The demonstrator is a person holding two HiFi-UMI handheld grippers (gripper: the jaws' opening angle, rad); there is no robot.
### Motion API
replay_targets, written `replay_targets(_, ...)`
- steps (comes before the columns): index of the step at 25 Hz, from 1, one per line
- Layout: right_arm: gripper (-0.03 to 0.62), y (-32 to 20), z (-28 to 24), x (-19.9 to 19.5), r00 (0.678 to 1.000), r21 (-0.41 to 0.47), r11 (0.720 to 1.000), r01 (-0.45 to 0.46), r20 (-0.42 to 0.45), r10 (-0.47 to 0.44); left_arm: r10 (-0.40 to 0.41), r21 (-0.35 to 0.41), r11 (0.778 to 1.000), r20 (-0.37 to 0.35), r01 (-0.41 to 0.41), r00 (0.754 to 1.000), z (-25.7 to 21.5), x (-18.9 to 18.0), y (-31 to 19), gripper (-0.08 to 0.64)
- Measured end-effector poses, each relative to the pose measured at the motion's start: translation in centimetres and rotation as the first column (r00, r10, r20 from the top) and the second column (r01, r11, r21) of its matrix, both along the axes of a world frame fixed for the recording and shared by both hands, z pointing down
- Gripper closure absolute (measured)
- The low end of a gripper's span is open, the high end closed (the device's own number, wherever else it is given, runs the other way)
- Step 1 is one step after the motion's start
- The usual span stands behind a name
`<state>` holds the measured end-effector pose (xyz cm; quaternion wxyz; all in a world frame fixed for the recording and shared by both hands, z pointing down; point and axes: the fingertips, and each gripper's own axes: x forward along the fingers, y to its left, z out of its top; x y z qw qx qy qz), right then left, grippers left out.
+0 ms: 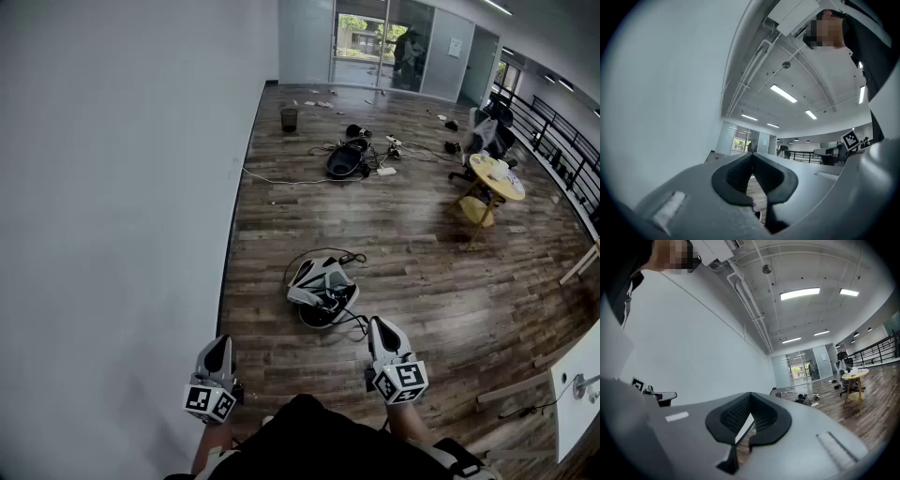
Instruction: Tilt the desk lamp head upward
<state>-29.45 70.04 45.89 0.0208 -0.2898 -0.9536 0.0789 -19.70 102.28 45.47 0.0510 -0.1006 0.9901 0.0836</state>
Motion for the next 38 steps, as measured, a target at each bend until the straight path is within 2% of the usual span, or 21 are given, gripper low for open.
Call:
replay_targets(7,0.588,-0.2,0.1,1.1,1.000,-0.011,1.000,0.003,-0.009,-0.003,-0.003,0.010,1.000,-0.041,0.004,0.999,0.3,1.0,-0.3,0.560)
replay_targets(13,0.588,-0.8,0.1,1.6,1.000,-0.020,1.000,0.002,-0.020,-0.002,0.003,0.011,1.000,-0.038,-0.003,0.999,0.0,1.4,-1.1,0.560)
replay_targets(19,0.586,-2.7,0.3,1.6,0.999,-0.069,0.997,-0.036,-0.039,0.034,0.024,0.016,1.000,-0.044,-0.023,0.999,0.3,1.2,-2.4,0.560)
replay_targets(28,0.586,-9.4,0.1,2.6,0.991,-0.079,0.988,-0.133,-0.016,0.132,0.126,0.007,0.992,-0.029,-0.126,0.992,0.5,-0.8,-8.1,0.560)
replay_targets(34,0.586,-14.1,-0.1,3.4,0.979,-0.080,0.976,-0.204,-0.016,0.204,0.205,-0.006,0.979,-0.029,-0.206,0.978,0.1,-2.8,-12.7,0.560)
replay_targets(38,0.586,-17.6,-0.1,4.5,0.970,-0.072,0.967,-0.244,-0.013,0.244,0.242,0.011,0.970,-0.020,-0.242,0.970,-0.1,-3.4,-16.2,0.560)
